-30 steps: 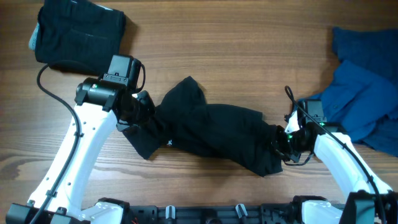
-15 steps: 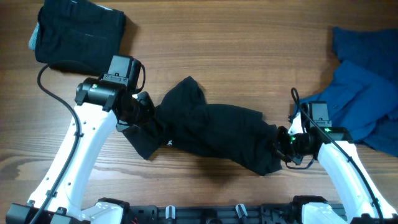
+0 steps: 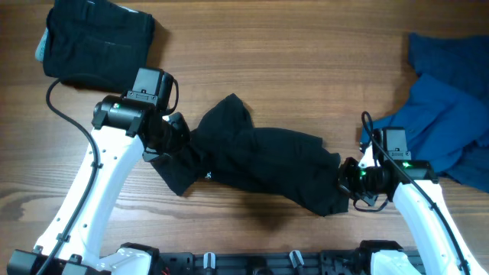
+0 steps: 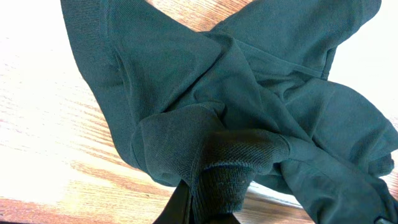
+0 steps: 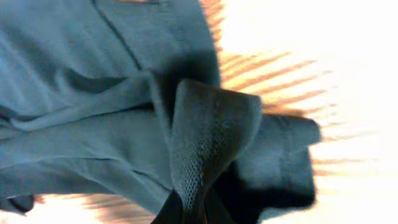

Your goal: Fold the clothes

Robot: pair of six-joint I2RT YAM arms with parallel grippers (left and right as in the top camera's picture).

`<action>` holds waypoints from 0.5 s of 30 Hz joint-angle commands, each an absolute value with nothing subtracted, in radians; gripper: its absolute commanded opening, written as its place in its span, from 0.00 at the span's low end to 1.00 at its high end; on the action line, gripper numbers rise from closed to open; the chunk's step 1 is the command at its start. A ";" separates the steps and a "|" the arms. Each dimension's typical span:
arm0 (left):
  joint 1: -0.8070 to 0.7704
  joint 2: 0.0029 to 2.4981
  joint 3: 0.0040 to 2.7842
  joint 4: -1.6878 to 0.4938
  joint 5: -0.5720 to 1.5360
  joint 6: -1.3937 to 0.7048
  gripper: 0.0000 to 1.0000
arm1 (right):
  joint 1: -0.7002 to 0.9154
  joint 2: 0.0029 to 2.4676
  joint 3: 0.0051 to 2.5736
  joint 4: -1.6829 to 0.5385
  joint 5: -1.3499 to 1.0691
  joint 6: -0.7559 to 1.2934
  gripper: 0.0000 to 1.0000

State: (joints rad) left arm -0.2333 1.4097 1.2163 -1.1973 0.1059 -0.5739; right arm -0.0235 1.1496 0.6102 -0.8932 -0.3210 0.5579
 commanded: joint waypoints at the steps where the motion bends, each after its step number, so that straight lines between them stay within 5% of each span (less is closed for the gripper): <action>1: -0.228 1.394 1.212 -1.196 0.097 -0.554 0.04 | -0.028 1.099 0.667 -0.923 -0.246 0.578 0.04; 15: -0.228 1.239 1.242 -1.208 0.096 -0.524 0.05 | -0.028 0.886 0.765 -1.052 -0.235 0.567 0.04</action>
